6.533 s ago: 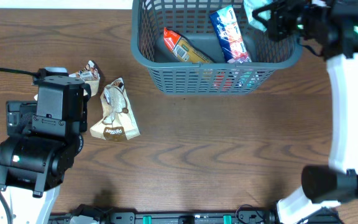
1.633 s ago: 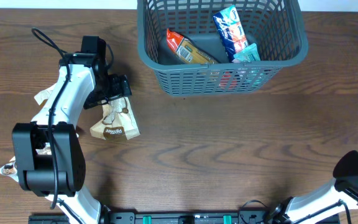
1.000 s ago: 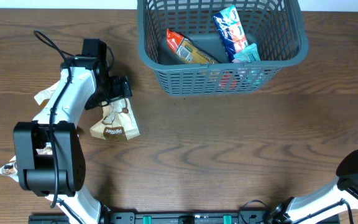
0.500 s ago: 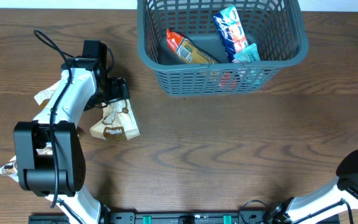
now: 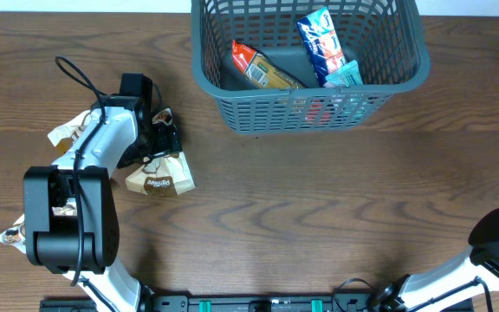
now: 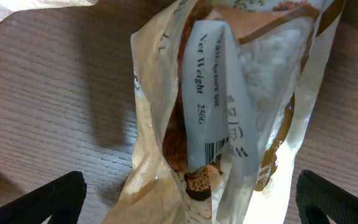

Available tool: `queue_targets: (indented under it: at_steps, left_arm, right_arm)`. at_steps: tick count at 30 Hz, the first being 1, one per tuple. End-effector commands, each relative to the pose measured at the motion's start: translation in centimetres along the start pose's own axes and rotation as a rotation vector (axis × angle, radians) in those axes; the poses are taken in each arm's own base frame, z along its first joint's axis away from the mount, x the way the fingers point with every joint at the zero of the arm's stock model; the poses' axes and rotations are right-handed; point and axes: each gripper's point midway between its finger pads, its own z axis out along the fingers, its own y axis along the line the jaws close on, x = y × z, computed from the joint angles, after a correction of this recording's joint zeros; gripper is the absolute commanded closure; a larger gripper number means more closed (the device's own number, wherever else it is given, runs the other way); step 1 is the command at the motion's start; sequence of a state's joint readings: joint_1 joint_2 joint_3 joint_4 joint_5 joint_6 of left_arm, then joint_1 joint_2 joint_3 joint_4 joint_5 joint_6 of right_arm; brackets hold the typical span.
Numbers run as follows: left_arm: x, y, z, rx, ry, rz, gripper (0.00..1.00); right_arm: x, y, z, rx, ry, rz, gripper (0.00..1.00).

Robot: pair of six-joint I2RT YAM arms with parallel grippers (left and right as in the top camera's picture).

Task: Pack container
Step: 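Lower the left gripper and grasp the middle cream dried-mushroom packet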

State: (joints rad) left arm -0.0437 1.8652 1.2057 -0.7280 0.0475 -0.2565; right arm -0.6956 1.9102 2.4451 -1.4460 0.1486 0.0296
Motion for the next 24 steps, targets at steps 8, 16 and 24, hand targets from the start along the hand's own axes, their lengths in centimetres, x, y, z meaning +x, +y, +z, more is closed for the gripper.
queue_targets:
  at_steps: [8,16,24]
  left_arm:
    - [0.8,0.5,1.2,-0.018,0.011,0.03,0.01]
    - [2.7,1.0,2.5,-0.031,0.05,0.031,0.01]
    - [2.6,1.0,2.5,-0.029,0.044,0.031,0.36]
  right_arm:
    - [0.2,0.3,0.3,-0.023,0.01,-0.019,0.01]
    - [0.2,0.3,0.3,-0.023,0.01,-0.018,0.01]
    - [0.2,0.3,0.3,-0.024,0.01,-0.018,0.01]
